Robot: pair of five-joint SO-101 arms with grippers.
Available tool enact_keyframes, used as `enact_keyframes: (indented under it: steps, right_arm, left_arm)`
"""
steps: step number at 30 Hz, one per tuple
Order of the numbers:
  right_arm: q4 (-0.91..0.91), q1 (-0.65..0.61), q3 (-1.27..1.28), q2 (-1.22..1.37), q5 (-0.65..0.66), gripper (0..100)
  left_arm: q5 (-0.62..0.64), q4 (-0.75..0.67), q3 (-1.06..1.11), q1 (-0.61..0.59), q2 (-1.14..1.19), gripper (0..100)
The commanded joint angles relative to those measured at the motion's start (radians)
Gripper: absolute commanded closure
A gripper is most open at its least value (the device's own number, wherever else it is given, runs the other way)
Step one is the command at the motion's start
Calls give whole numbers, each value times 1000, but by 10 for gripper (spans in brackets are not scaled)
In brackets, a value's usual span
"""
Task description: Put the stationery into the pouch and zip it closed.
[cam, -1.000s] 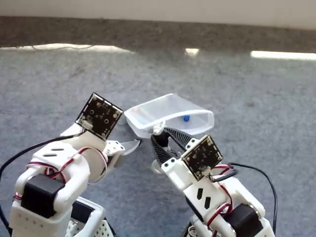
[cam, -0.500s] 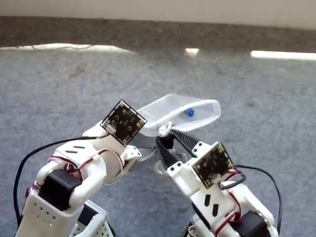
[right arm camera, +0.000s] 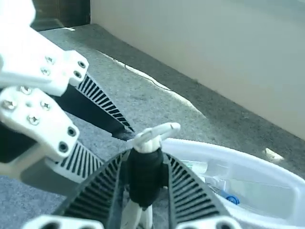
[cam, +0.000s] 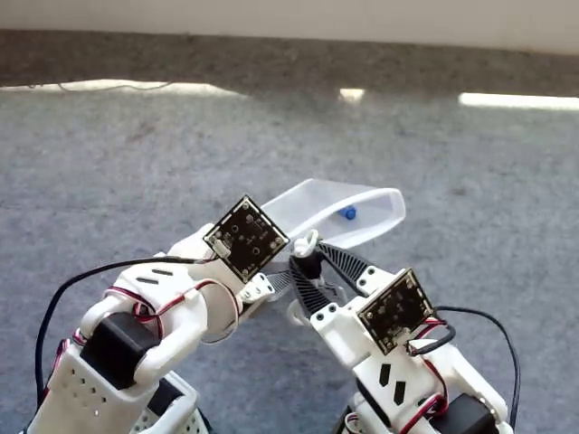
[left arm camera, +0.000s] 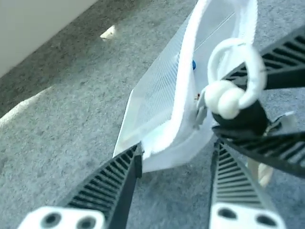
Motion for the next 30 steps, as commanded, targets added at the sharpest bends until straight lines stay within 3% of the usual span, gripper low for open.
enact_keyframes:
  steps: [1, 6, 16, 26, 30]
  right_arm:
    - [2, -16, -58, -4, 14, 994]
    - [28, -104, -58, -4, 14, 994]
    - [65, -114, -120, -5, 6, 994]
    - [50, -111, -120, -4, 5, 994]
    - [-2, -76, -114, -12, 5, 994]
  left_arm:
    - [37, -51, -4, 13, -18, 779]
    - [44, -71, -4, 13, -18, 779]
    - [46, -161, 88, 15, -19, 780]
    - [41, -176, 91, 15, -19, 997]
    - [41, -172, 93, 15, -19, 995]
